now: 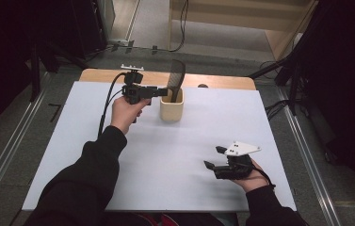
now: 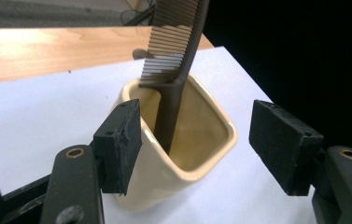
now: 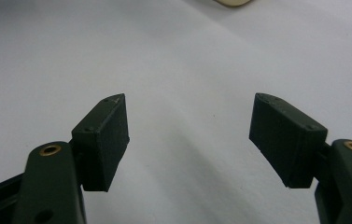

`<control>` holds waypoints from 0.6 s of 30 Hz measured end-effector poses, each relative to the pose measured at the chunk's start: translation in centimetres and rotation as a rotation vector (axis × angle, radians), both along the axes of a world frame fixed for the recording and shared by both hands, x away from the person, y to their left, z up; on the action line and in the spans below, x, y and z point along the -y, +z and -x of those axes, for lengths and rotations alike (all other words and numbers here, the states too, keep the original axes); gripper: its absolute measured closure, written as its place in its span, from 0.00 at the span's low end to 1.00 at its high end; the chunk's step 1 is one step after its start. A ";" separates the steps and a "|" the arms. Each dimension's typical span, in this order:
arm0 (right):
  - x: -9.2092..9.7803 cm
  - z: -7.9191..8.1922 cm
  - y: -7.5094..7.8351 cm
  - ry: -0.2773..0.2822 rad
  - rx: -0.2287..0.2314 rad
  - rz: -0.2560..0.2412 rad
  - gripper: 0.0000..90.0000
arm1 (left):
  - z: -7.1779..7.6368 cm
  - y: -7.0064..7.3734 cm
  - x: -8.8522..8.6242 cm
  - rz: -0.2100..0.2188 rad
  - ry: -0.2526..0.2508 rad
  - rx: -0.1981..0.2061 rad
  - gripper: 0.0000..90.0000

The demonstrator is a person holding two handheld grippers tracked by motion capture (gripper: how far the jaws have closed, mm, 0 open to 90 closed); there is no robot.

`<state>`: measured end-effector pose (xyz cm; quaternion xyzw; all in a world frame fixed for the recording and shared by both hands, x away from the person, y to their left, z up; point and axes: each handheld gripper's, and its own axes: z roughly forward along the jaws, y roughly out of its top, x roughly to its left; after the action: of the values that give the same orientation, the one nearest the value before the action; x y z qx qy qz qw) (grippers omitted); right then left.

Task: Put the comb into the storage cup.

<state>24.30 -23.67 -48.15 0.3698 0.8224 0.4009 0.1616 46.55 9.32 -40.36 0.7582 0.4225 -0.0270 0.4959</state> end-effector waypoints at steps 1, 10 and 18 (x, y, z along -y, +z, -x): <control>0.0 0.0 0.0 -0.002 -0.003 -0.002 0.30 | 0.1 0.0 0.0 0.002 -0.002 -0.001 0.39; 0.0 -0.1 0.0 -0.002 0.001 0.002 0.30 | 1.0 -0.6 -0.9 0.009 -0.027 -0.020 0.39; 0.0 -0.1 0.0 -0.007 -0.004 0.003 0.30 | 1.8 -1.0 -1.3 -0.006 -0.042 -0.025 0.37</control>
<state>24.38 -23.63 -48.18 0.3732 0.8221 0.3984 0.1621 44.72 10.66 -41.39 0.7679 0.4126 -0.0457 0.4878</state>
